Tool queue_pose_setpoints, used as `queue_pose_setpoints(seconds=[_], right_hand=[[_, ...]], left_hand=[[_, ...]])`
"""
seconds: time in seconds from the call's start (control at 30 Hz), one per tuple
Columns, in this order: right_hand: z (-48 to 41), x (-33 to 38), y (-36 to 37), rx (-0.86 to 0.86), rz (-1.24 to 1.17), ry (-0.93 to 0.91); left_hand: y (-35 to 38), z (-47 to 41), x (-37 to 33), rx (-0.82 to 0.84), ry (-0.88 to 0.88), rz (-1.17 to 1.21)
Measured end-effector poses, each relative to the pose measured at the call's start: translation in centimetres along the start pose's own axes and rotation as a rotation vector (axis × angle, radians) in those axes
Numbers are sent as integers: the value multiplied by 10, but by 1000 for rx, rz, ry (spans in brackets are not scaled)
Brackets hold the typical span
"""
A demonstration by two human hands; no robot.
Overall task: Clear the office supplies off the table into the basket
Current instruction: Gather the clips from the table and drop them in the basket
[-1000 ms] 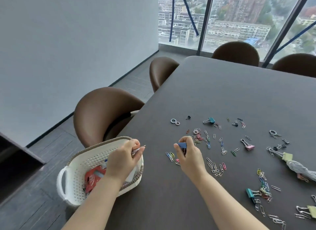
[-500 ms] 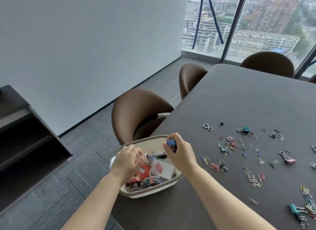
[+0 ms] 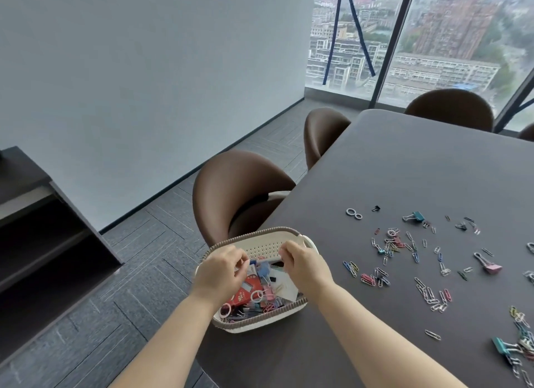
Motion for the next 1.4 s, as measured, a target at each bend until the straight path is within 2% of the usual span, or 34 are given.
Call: queue_pose_setpoints(seconds=[0.2,0.33,0.53,0.6,0.67,0.8,0.97,1.13,1.3,1.4], right_hand=[[24,-38,-33,-113,-67,93],[57,-93,-55,-223,-42,241],[129,-180,-72,-270,65,477],[157,-206,-69,-250,144,586],[184,-227,-65,-211,206,700],[231,-259,-51,-16,278,932],[257,-271,-31,126,312,1102],[264,-277,-22,120,301,1167],[278,-293,-34,126,319,1228],[286,-312,-46,150,320,1273]], left_hand=[[27,-16,-43,-7,110,36],[62,-32,-90,24,250,78],[140,-35,-160,95,449,160],[170,-33,-168,144,466,162],[197,-33,-170,264,440,55],[242,-42,-156,572,188,-283],[272,-57,-148,696,84,-348],[295,-44,-174,702,252,-312],[319,-21,-221,812,519,-265],[331,-19,-241,837,587,-302]])
Point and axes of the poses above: each hand's wrist, its own z-axis away from the middle knuckle, its own y-axis out of the palm, x = y × z, the point moved 1 cm from there along -z, towards the middle knuckle, and after that the axes turned 7 degrees about z, right-handed, at the moved point
